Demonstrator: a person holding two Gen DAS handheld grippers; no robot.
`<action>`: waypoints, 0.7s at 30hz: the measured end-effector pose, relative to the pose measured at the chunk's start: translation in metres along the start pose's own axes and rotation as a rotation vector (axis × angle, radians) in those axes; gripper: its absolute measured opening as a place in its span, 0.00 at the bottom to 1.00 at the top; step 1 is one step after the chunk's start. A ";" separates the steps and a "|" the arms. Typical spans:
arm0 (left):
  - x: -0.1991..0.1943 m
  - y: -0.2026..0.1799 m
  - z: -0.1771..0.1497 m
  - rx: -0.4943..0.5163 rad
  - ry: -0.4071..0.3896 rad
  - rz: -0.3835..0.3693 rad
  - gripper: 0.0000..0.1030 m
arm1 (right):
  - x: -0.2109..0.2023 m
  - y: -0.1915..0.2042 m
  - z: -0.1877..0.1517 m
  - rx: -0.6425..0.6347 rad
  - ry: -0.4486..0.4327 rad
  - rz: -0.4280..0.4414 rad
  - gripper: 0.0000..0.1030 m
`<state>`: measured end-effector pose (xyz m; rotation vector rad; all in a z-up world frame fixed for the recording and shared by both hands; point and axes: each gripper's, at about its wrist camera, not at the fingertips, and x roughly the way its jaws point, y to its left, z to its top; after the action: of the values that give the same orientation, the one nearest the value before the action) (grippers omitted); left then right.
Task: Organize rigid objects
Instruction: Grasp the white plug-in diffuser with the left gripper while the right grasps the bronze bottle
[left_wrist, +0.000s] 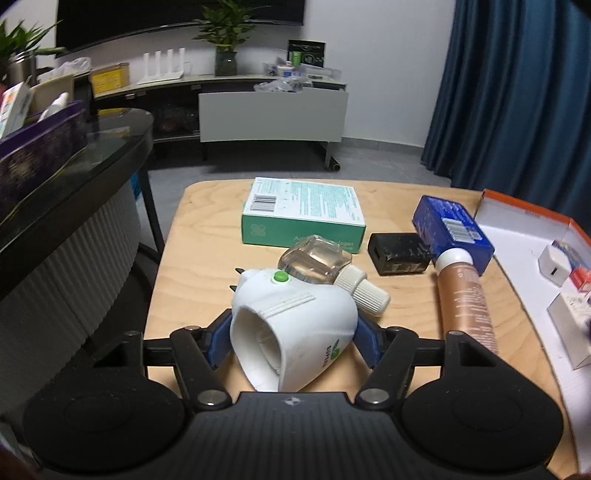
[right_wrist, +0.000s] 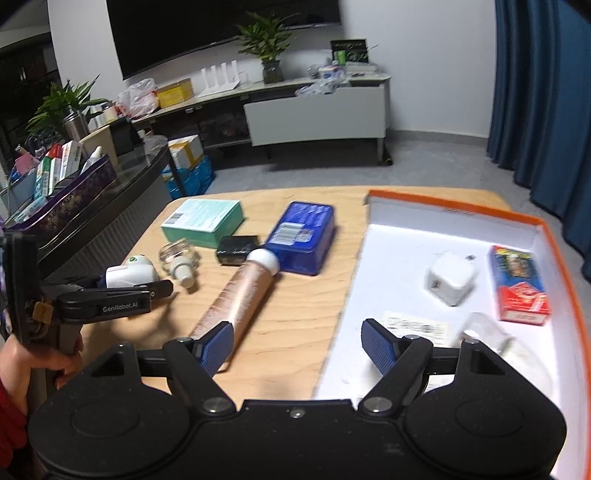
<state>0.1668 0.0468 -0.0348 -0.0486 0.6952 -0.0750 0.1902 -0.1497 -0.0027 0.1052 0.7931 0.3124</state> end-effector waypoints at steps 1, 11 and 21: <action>-0.003 0.000 -0.001 -0.010 -0.004 0.000 0.65 | 0.007 0.003 0.002 0.011 0.011 0.018 0.87; -0.032 0.000 -0.010 -0.077 -0.035 0.024 0.65 | 0.088 0.040 0.029 0.074 0.048 -0.001 0.86; -0.042 -0.009 -0.007 -0.084 -0.055 -0.007 0.66 | 0.095 0.044 0.023 0.035 -0.011 -0.041 0.43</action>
<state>0.1298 0.0409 -0.0125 -0.1336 0.6429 -0.0505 0.2589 -0.0777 -0.0426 0.1232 0.7893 0.2593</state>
